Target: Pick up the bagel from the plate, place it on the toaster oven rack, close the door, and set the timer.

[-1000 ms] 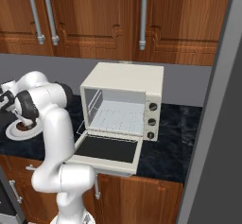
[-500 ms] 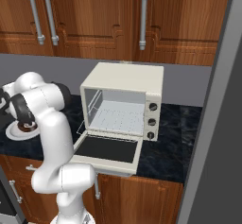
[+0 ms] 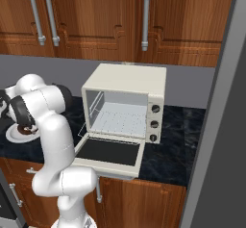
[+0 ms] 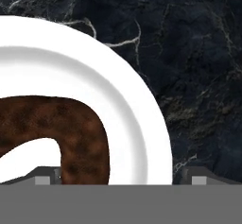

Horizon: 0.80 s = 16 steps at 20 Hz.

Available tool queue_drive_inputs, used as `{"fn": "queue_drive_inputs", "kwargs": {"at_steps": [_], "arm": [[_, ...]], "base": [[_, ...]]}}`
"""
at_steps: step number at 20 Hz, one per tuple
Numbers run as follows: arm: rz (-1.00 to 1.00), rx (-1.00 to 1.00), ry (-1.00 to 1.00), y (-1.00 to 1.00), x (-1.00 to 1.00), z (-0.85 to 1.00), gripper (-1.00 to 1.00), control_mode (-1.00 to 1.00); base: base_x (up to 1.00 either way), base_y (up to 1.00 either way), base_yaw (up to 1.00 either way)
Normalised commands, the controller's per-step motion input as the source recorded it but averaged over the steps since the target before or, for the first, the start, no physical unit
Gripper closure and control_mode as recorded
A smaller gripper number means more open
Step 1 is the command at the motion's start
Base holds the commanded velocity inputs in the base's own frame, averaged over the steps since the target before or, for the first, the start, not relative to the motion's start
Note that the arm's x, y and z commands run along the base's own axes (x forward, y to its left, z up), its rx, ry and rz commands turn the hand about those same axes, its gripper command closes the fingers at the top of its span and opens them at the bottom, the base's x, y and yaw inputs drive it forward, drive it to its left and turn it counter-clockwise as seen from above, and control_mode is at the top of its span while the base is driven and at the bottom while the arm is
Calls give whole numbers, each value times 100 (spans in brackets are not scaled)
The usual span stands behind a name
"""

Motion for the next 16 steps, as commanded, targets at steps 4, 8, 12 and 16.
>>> {"fn": "queue_drive_inputs", "kwargs": {"at_steps": [4,8,12,16], "arm": [[0,4,-2,-7,-28,0,-100,-100],[0,5,0,0,-3,0,-100,-100],[0,4,0,0,0,0,-100,-100],[0,3,0,1,0,0,-100,-100]], "base": [[0,0,0],[0,0,0],[0,0,0],[0,0,0]]}}
